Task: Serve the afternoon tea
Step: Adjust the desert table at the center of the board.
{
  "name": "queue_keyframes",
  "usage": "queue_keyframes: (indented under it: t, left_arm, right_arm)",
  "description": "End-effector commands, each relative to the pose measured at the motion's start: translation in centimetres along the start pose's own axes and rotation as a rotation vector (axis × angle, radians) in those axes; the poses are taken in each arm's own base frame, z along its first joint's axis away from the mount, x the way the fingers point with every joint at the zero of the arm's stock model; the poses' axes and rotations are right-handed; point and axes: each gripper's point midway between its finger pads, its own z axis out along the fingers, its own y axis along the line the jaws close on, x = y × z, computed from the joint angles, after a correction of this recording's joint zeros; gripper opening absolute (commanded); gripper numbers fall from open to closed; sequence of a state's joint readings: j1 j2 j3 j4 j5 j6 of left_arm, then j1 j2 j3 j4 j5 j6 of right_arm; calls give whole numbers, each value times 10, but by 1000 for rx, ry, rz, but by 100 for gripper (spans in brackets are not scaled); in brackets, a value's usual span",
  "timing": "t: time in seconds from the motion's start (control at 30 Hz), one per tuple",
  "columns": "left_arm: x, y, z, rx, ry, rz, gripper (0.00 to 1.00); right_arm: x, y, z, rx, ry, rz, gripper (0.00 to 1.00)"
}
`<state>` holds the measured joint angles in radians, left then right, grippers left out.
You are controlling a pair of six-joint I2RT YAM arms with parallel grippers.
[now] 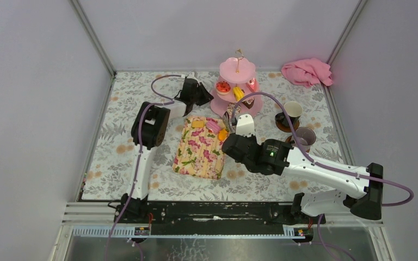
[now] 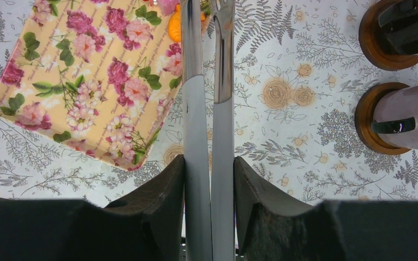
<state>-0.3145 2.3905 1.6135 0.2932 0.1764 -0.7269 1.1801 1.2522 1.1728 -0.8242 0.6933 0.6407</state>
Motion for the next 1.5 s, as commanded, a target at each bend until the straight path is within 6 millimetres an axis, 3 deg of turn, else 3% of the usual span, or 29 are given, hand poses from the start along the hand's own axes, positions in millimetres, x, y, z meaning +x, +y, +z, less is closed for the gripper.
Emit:
queue_keyframes:
  t: [0.0, 0.4, 0.77, 1.03, 1.23, 1.47]
  left_arm:
    - [9, -4, -8, -4, 21, 24, 21]
    - [31, 0, -41, -70, 8, -118, 20]
    - [67, -43, -48, -49, 44, -124, 20]
    - [89, -47, -48, -69, 76, -119, 26]
    - [86, -44, -51, -89, 67, -101, 32]
    - [67, -42, -55, -107, 39, -65, 39]
  right_arm:
    - [-11, 2, -5, -13, -52, 41, 32]
    - [-8, 0, -6, -19, -48, 52, 32]
    - [-2, -3, -5, -15, -39, 53, 32]
    - [-1, -4, -5, -16, -40, 55, 31]
    - [1, -3, -3, -13, -34, 46, 32]
    - [0, 0, -3, -20, -32, 37, 31]
